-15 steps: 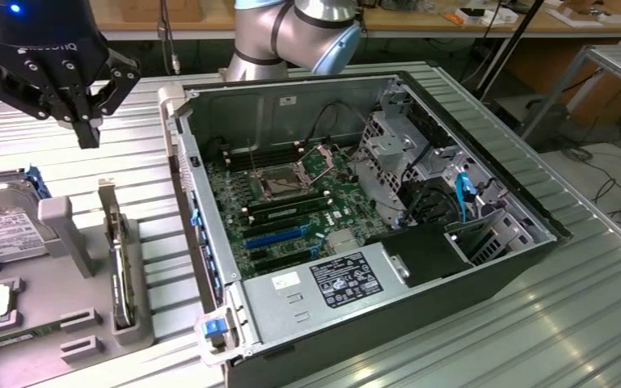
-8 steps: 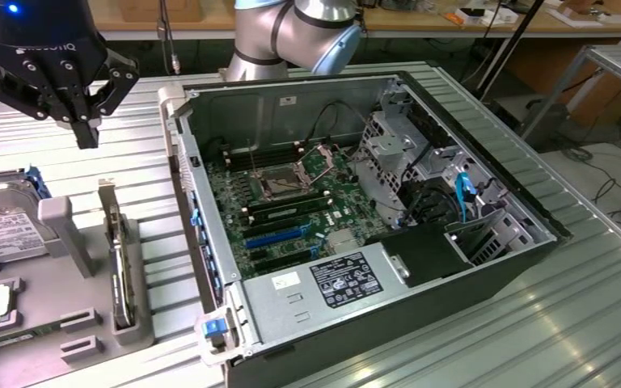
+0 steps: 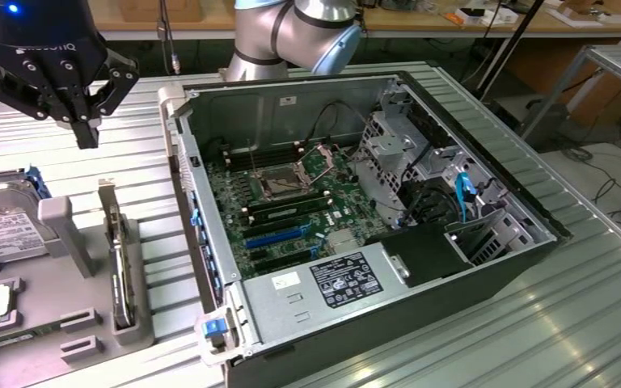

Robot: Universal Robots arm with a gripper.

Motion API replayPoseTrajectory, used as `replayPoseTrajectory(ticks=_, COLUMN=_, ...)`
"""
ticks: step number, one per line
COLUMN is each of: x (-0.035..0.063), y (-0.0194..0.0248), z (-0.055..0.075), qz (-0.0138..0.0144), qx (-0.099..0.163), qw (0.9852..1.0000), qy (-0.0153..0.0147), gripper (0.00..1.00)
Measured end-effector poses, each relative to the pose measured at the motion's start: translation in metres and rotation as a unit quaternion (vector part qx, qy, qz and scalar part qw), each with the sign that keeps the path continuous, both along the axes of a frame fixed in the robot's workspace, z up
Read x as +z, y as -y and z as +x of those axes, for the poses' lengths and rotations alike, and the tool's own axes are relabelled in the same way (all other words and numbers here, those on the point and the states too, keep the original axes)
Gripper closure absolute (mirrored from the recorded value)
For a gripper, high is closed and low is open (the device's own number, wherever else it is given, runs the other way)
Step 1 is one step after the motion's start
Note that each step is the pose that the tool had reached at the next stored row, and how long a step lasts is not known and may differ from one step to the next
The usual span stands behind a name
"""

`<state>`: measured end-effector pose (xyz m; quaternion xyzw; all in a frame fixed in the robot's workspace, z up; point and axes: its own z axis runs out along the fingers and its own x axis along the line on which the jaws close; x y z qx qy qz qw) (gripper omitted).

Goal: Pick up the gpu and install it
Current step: 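Pick up the gpu and move the gpu toward the slot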

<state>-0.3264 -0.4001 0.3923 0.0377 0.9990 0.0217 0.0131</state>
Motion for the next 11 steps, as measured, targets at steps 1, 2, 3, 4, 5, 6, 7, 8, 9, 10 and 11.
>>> replayPoseTrajectory(ticks=1, x=0.0000, y=0.0000, z=0.0000, qz=0.0000, qx=0.000, qw=1.0000, qy=0.0000, gripper=0.76)
replayPoseTrajectory(ticks=2, x=0.0000, y=0.0000, z=0.0000, qz=0.0000, qx=0.000, qw=1.0000, qy=0.0000, gripper=0.71)
replayPoseTrajectory(ticks=3, x=0.0000, y=0.0000, z=0.0000, qz=0.0000, qx=0.000, qw=1.0000, qy=0.0000, gripper=0.64)
replayPoseTrajectory(ticks=4, x=0.0000, y=0.0000, z=0.0000, qz=0.0000, qx=0.000, qw=1.0000, qy=0.0000, gripper=0.64)
replayPoseTrajectory(ticks=5, x=0.0000, y=0.0000, z=0.0000, qz=0.0000, qx=0.000, qw=1.0000, qy=0.0000, gripper=0.58)
replayPoseTrajectory(ticks=6, x=0.0000, y=0.0000, z=0.0000, qz=0.0000, qx=0.000, qw=1.0000, qy=0.0000, gripper=0.53)
replayPoseTrajectory(ticks=7, x=0.0000, y=0.0000, z=0.0000, qz=0.0000, qx=0.000, qw=1.0000, qy=0.0000, gripper=0.46)
replayPoseTrajectory(ticks=8, x=0.0000, y=0.0000, z=0.0000, qz=0.0000, qx=0.000, qw=1.0000, qy=0.0000, gripper=0.46)
replayPoseTrajectory(ticks=9, x=0.0000, y=0.0000, z=0.0000, qz=0.0000, qx=0.000, qw=1.0000, qy=0.0000, gripper=0.40)
replayPoseTrajectory(ticks=10, x=0.0000, y=0.0000, z=0.0000, qz=0.0000, qx=0.000, qw=1.0000, qy=0.0000, gripper=0.40)
replayPoseTrajectory(ticks=11, x=0.0000, y=0.0000, z=0.0000, qz=0.0000, qx=0.000, qw=1.0000, qy=0.0000, gripper=0.40)
